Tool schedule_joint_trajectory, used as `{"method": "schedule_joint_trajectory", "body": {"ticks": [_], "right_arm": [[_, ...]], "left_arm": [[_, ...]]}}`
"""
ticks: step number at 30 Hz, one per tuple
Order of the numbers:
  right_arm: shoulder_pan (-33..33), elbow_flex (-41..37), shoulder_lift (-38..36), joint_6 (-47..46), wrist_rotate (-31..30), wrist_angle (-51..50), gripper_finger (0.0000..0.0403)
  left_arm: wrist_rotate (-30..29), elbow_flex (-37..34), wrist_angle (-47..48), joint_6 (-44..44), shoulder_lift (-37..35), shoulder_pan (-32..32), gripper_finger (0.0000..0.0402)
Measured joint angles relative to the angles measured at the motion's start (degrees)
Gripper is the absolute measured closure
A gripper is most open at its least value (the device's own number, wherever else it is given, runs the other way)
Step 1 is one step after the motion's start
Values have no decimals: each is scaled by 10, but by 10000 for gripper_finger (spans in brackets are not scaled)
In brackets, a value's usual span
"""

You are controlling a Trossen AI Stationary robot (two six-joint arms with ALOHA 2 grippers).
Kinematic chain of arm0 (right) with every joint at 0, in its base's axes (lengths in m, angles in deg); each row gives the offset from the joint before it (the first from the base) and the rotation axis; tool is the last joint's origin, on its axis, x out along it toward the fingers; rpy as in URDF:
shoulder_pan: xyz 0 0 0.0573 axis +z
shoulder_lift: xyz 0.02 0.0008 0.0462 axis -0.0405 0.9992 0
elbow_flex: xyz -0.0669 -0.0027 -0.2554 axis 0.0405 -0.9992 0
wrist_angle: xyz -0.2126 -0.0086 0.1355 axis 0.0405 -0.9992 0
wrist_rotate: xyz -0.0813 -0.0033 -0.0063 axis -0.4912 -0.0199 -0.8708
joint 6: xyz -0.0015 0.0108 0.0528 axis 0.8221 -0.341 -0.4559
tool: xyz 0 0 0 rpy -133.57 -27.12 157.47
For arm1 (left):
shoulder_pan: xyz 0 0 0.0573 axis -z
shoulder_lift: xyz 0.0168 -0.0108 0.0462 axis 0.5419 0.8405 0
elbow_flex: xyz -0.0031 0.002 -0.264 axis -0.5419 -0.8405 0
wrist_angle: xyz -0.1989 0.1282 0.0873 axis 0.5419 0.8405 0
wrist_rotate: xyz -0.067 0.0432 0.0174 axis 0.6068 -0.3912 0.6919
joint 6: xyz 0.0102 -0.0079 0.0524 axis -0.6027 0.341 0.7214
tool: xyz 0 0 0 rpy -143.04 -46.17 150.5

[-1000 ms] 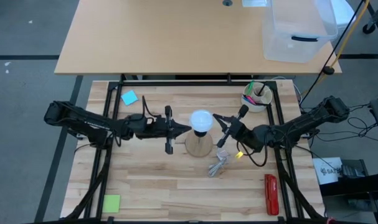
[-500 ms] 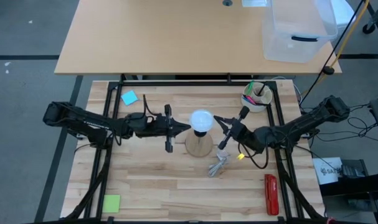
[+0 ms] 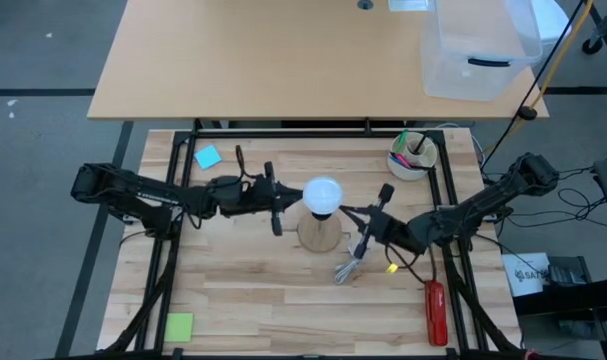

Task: Screw lightbulb
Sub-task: Insert the lightbulb into the lamp

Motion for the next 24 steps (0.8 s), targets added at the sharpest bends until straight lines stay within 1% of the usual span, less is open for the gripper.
{"method": "schedule_joint_trajectory", "body": {"ticks": [4, 13, 16, 22, 24], "right_arm": [[8, 1, -3, -1, -9, 3, 403], [24, 1, -2, -1, -22, -9, 403], [24, 1, -2, -4, -27, -15, 403], [21, 1, -2, 1, -73, -15, 403], [17, 1, -2, 2, -78, -14, 403]], "left_arm": [[4, 0, -1, -8, -1, -8, 401], [-15, 0, -1, -9, -5, -15, 401], [-15, 0, 0, -9, -16, -7, 401], [-15, 0, 3, -2, -39, 15, 401], [-15, 0, 4, 7, -43, 25, 401]]}}
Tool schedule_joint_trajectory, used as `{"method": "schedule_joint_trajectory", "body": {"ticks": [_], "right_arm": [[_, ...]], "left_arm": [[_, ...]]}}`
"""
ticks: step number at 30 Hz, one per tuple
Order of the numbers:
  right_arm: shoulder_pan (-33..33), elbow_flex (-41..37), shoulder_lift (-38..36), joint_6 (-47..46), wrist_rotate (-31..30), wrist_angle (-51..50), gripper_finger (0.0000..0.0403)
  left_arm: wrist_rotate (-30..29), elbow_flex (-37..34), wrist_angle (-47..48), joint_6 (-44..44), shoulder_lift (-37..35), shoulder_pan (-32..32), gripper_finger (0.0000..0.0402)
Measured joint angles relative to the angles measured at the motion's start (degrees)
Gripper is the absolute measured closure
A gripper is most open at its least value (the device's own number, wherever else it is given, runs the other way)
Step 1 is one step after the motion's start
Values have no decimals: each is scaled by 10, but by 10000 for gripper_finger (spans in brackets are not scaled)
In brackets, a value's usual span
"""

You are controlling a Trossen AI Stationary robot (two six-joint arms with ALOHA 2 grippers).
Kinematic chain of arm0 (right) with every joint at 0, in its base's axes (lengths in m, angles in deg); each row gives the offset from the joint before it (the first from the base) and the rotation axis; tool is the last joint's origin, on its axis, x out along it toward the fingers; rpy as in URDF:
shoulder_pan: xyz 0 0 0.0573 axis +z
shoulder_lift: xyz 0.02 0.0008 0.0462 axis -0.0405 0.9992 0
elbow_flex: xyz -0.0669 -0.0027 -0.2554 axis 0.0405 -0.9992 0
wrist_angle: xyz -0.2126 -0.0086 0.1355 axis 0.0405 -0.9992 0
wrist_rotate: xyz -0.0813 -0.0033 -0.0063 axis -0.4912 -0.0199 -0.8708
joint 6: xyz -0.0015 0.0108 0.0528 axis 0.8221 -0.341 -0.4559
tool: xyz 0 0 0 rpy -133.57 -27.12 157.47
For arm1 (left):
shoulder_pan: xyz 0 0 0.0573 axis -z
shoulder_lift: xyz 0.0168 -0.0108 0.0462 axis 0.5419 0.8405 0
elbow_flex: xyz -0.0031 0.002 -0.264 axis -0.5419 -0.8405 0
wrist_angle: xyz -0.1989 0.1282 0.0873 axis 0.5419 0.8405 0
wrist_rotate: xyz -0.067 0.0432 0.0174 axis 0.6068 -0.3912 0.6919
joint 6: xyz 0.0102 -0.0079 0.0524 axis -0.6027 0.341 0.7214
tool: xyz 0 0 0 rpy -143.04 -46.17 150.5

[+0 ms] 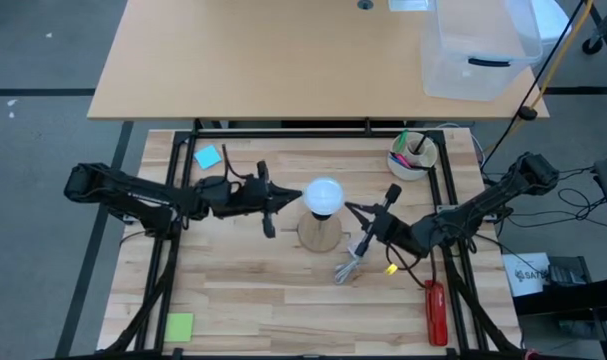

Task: Screw lightbulb
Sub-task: Insert the lightbulb into the lamp

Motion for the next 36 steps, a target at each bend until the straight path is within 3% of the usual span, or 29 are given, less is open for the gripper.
{"method": "schedule_joint_trajectory", "body": {"ticks": [12, 20, 36], "right_arm": [[-45, 0, 0, 1, -6, 5, 403], [-87, 0, -1, 10, 55, 26, 403], [-102, 0, -1, 11, 82, 31, 403]], "left_arm": [[0, 0, -4, 4, 1, 35, 401], [0, 0, -10, -4, 6, 37, 401], [16, 0, -52, 3, 40, 25, 401]]}}
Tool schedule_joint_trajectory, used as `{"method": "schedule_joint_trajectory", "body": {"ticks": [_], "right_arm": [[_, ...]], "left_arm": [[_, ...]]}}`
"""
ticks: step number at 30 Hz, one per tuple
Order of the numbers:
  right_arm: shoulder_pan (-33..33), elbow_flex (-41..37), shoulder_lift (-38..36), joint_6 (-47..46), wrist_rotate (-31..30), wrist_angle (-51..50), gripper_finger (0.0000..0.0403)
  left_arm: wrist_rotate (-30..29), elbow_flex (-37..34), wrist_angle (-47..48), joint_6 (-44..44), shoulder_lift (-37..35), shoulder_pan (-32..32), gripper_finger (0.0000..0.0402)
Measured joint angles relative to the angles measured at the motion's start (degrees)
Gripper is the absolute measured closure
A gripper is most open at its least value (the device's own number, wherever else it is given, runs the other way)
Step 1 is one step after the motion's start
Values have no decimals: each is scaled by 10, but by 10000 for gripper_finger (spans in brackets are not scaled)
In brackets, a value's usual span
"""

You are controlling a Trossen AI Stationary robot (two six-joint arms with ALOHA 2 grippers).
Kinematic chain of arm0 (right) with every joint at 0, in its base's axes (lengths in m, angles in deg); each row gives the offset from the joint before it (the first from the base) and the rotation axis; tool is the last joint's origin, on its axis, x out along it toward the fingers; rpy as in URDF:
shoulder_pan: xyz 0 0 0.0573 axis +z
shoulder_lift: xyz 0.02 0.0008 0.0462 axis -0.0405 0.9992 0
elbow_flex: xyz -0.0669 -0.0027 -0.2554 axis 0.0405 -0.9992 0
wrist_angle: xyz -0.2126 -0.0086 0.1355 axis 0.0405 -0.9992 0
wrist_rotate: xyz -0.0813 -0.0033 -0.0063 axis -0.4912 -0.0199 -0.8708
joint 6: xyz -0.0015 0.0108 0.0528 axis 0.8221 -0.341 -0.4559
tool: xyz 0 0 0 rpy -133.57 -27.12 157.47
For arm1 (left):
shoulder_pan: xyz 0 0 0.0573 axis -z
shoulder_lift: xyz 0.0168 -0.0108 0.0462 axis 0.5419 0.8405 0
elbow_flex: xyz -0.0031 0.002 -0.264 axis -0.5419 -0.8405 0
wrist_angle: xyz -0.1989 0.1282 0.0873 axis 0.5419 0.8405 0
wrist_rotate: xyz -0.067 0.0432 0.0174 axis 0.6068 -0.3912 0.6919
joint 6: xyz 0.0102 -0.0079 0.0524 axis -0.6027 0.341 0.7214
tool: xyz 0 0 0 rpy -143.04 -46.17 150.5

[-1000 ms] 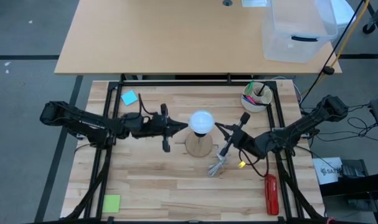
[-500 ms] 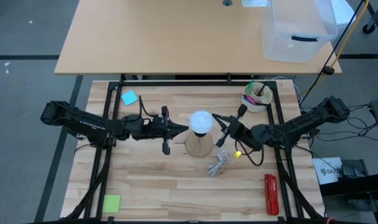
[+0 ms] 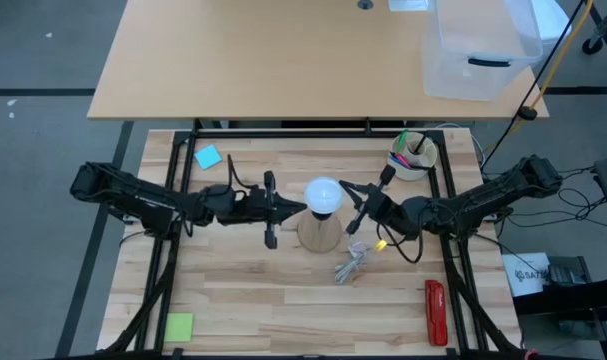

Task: Screw lightbulb
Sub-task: Insert the lightbulb into the lamp

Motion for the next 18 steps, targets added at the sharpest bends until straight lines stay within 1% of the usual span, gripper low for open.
{"method": "schedule_joint_trajectory", "body": {"ticks": [16, 18], "right_arm": [[31, 0, -1, -1, -11, -9, 403], [38, 0, -1, -4, -20, -10, 403]], "left_arm": [[3, 0, 17, -3, -1, -17, 401], [3, 0, 17, -4, -1, -21, 401]]}}
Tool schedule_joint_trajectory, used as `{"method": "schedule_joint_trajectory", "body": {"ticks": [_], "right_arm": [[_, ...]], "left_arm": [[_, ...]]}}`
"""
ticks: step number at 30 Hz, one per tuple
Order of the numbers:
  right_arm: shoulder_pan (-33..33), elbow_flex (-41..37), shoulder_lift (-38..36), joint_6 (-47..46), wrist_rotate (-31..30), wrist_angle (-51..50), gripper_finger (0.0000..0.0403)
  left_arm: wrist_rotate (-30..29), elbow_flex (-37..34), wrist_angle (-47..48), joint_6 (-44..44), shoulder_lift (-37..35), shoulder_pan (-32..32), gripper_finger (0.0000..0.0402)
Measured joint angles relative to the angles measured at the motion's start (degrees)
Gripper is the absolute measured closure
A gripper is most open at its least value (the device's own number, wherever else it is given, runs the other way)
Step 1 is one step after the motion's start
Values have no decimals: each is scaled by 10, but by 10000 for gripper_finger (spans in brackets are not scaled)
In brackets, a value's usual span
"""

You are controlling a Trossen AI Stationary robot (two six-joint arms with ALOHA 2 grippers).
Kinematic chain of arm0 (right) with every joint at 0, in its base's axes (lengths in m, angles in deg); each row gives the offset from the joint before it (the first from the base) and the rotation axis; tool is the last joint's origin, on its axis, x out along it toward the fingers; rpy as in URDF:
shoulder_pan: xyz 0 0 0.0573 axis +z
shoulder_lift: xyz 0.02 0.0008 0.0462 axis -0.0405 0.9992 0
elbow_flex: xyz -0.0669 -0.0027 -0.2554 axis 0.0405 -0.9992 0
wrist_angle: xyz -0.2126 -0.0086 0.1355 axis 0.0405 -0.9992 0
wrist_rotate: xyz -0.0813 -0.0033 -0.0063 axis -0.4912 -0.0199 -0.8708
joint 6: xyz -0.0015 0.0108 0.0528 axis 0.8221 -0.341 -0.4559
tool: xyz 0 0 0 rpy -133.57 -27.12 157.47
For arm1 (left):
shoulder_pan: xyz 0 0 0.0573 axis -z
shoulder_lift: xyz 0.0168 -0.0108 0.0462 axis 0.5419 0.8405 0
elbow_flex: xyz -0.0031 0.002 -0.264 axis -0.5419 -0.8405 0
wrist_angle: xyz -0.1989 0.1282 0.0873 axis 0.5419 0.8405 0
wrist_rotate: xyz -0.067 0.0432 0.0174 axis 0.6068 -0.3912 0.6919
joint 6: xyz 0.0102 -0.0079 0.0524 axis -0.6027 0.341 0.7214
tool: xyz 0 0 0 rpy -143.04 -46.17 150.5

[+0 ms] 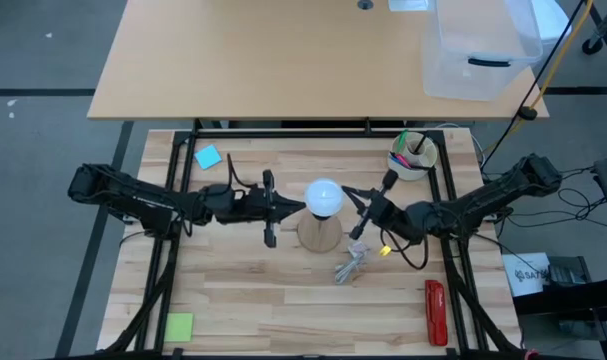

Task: Screw lightbulb
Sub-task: Insert the lightbulb into the lamp

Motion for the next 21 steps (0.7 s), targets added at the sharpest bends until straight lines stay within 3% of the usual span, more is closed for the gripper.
{"method": "schedule_joint_trajectory", "body": {"ticks": [6, 10, 21], "right_arm": [[21, 0, 0, -2, -23, -11, 403], [34, 2, 4, -10, 31, -20, 403], [47, 1, 7, -16, 12, -25, 403]], "left_arm": [[-30, 0, 5, -14, -1, -15, 401], [-58, 2, 21, -25, 3, -29, 401], [-48, 1, 46, -38, -5, -40, 401]]}}
